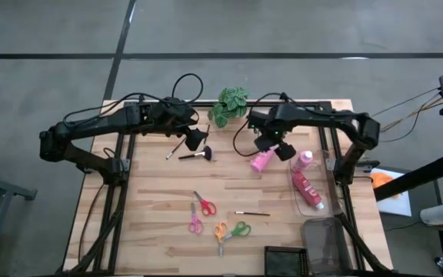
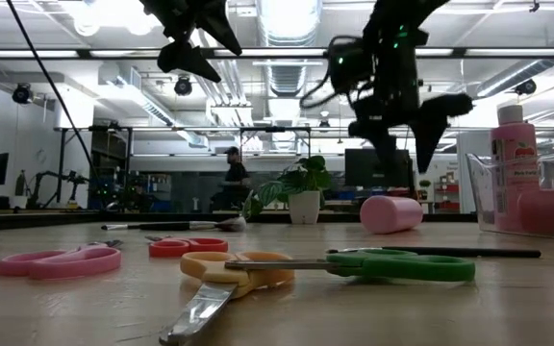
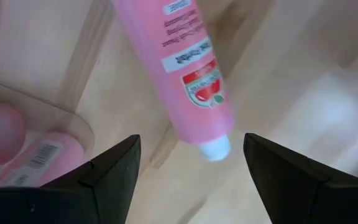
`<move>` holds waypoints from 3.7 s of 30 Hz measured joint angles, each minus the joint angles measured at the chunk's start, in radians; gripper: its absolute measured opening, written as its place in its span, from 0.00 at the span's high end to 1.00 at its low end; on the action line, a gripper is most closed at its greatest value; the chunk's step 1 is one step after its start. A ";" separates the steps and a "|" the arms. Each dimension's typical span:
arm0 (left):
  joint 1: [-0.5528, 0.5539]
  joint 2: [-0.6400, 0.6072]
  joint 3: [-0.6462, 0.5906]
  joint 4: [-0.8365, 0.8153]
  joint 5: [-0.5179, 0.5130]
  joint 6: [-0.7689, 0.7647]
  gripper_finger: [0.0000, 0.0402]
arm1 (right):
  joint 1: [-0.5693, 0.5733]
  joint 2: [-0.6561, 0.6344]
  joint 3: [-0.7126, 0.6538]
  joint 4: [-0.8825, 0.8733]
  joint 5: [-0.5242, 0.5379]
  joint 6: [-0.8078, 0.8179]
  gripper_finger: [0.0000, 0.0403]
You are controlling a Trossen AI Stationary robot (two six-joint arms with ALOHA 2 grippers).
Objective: Pick & Place Paint Supplies
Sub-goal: Put the pink paint bottle into the transparent bin
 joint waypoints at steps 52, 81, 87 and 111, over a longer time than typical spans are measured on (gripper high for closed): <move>-0.001 0.000 0.000 0.000 0.000 0.000 0.11 | -0.045 0.107 -0.004 0.090 -0.015 0.113 0.56; 0.000 0.000 0.000 0.000 0.000 0.000 0.11 | 0.024 -0.807 0.056 -0.372 0.033 1.698 0.56; 0.000 0.000 0.000 0.000 0.000 0.000 0.11 | 0.122 -0.895 -0.021 -0.409 0.050 1.916 0.56; -0.001 0.000 0.000 0.000 0.000 0.000 0.11 | 0.345 -0.967 -0.481 -0.411 -0.365 2.357 0.56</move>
